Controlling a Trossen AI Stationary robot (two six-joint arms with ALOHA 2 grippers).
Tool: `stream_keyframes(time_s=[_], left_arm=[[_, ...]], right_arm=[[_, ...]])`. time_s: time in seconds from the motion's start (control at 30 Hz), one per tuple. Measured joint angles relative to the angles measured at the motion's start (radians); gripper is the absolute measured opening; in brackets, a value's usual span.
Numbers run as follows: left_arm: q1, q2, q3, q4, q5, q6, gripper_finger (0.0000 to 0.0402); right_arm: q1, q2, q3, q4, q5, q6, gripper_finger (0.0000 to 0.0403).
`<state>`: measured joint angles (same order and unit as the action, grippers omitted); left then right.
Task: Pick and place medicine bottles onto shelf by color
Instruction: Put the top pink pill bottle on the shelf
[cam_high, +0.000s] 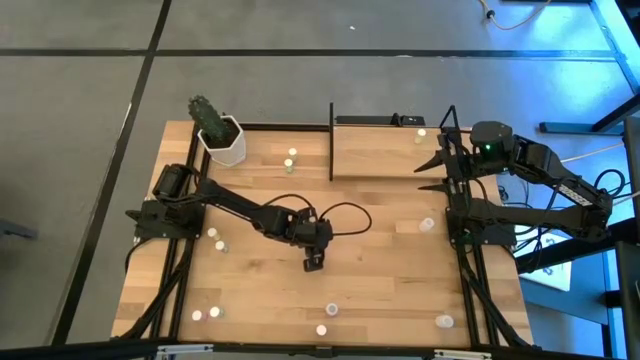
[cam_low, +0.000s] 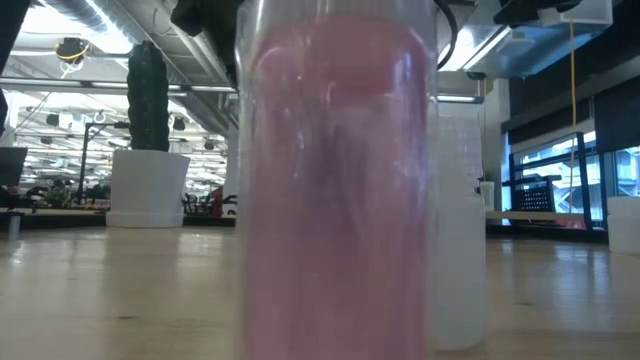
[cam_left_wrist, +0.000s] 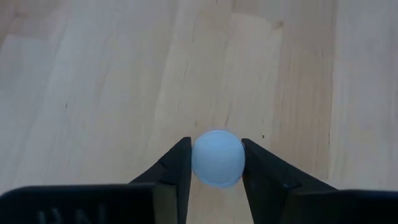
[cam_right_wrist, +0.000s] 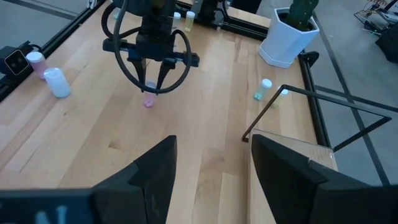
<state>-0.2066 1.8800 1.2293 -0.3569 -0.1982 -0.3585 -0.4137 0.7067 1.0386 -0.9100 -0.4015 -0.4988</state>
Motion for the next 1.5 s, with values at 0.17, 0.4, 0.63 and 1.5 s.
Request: stream_keyframes(time_s=[0.17,0.4,0.63,1.5], left_arm=[[0.017,-0.001,0.0,0.0,0.001,-0.004,0.0101],[0.071,-0.001,0.08,-0.019,0.05,0.074,0.0099],[0.143,-0.002,0.231,-0.077,0.055,0.228,0.0099],[0.292,-0.002,0.299,0.117,0.093,0.387,0.0099]], right_arm=[[0.0,0.0,0.0,0.0,0.0,0.0,0.021],[0.0,0.0,0.0,0.0,0.0,0.0,0.021],[0.0,0.0,0.0,0.0,0.0,-0.001,0.021],[0.0,0.0,-0.001,-0.061,0.0,0.023,0.021]])
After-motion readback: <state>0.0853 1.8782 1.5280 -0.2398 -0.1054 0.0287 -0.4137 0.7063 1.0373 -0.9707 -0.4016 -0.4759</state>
